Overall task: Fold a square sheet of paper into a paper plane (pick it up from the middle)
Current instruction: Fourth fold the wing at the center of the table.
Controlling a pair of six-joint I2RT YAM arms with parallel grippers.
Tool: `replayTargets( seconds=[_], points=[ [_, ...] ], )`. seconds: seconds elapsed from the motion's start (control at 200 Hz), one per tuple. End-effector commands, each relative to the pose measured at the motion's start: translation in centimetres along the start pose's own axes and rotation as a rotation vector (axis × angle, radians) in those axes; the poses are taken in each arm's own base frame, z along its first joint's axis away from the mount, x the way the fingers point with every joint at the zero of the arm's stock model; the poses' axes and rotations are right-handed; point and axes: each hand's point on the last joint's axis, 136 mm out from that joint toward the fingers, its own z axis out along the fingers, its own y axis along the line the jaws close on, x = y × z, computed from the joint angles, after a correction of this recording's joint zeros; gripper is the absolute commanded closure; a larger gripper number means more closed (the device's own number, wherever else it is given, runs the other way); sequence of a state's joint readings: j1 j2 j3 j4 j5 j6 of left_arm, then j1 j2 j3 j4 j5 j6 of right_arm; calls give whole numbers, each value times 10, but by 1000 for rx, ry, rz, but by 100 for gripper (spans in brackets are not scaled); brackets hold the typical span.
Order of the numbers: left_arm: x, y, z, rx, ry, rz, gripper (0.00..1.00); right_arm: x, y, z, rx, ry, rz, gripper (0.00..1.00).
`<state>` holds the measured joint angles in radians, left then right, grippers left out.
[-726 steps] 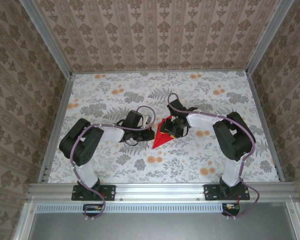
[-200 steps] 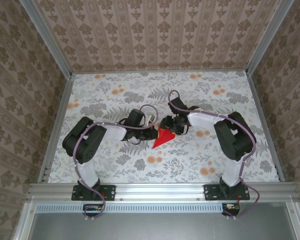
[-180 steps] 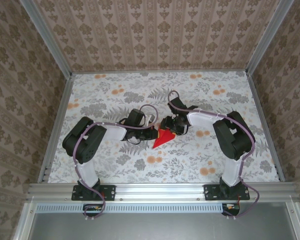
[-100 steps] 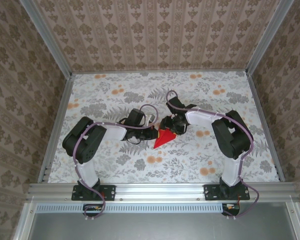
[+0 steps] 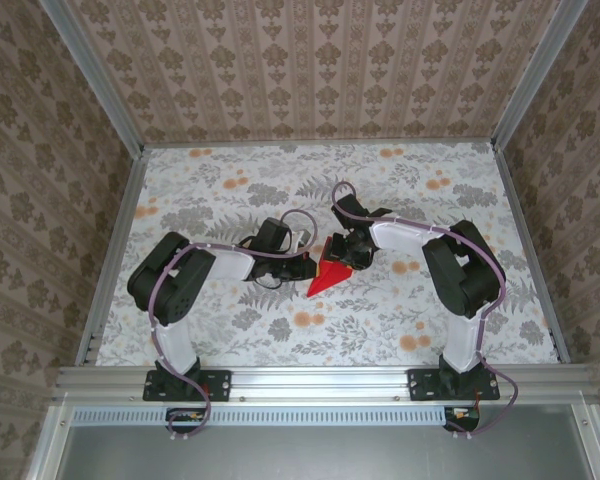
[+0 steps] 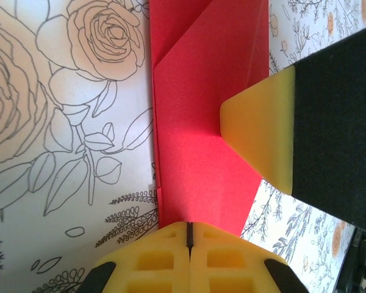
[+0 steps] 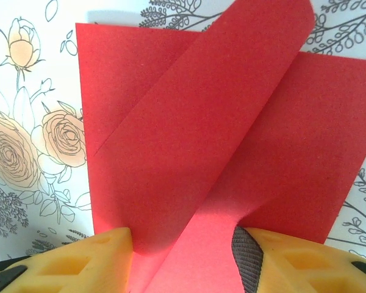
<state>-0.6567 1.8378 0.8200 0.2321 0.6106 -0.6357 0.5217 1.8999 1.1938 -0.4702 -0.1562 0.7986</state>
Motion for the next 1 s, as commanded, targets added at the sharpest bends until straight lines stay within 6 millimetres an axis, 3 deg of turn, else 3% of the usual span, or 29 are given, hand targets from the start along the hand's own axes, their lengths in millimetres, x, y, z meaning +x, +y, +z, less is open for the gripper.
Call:
replayTargets(
  seconds=[0.0, 0.515, 0.995],
  points=[
    [-4, -6, 3, 24, 7, 14, 95, 29, -52, 24, 191, 95, 46, 49],
    [-6, -11, 4, 33, 7, 20, 95, 32, -61, 30, 241, 109, 10, 52],
    [-10, -16, 4, 43, -3, 31, 94, 37, -63, 38, 271, 128, 2, 48]
  ],
)
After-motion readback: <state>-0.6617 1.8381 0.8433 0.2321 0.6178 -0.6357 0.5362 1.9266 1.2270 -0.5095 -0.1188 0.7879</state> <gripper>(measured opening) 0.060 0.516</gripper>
